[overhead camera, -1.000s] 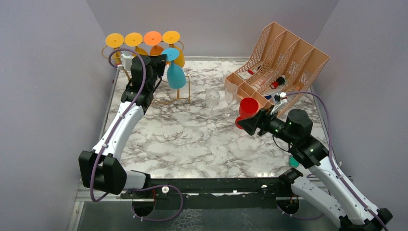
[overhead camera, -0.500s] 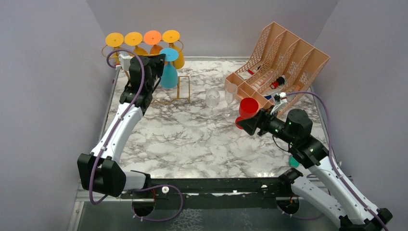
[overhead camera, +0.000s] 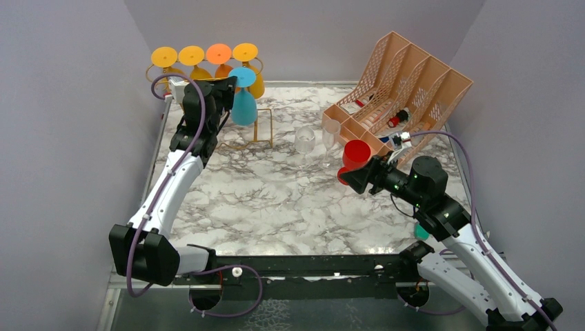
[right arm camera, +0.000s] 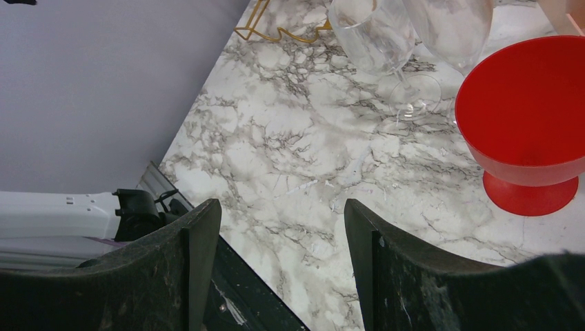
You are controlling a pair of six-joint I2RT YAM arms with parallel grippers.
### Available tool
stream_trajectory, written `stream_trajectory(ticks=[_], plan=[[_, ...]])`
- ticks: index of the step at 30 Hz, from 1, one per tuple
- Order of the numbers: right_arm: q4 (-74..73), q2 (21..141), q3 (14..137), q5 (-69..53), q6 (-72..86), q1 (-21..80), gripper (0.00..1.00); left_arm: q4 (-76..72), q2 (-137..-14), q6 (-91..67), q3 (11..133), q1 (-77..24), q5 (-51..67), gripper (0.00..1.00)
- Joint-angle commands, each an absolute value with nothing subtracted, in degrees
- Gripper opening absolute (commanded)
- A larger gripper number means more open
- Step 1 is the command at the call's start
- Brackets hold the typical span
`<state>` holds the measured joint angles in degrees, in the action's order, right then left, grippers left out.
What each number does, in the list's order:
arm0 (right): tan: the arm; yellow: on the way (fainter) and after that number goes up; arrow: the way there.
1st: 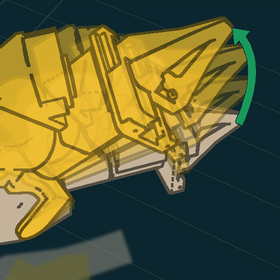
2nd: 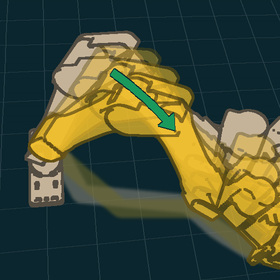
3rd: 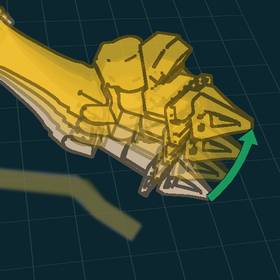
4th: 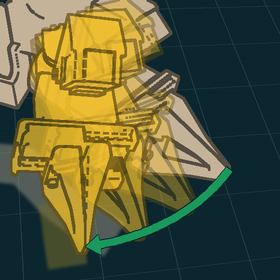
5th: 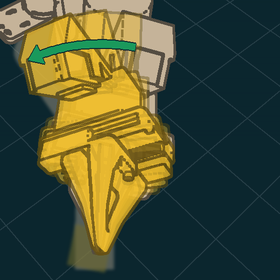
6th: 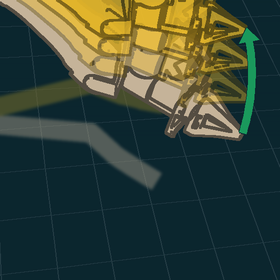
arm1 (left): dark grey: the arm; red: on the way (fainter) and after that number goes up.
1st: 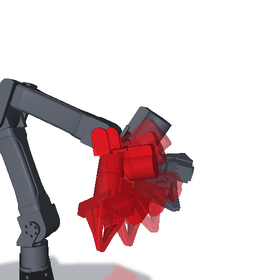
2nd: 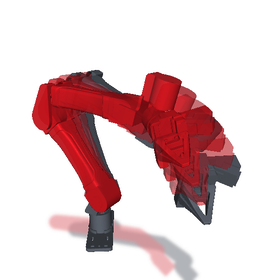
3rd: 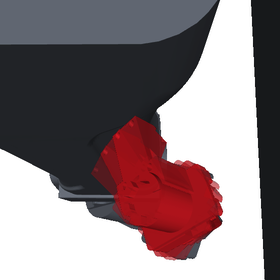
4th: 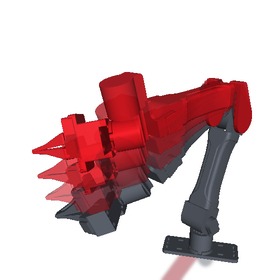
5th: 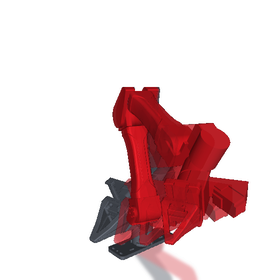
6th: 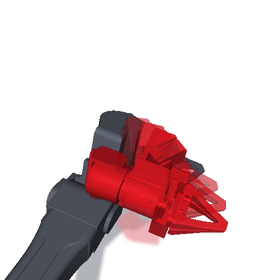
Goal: Take the wine glass off the wine glass rack
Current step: Pick up the wine glass from the wine rack.
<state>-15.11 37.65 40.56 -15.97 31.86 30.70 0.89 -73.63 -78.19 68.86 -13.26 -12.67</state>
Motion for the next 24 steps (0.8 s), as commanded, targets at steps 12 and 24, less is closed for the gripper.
stream_trajectory(ticks=[12, 24], plan=[[-14.73, 37.40, 40.78, -16.26, 31.11, 30.94, 0.69, -2.59, -70.15, -80.42, 65.91, -13.54, -8.78, 0.00], [-14.64, 37.70, 41.06, -16.96, 31.18, 30.94, 0.69, -4.02, -67.41, -79.30, 62.81, -13.54, -7.12, 0.00]])
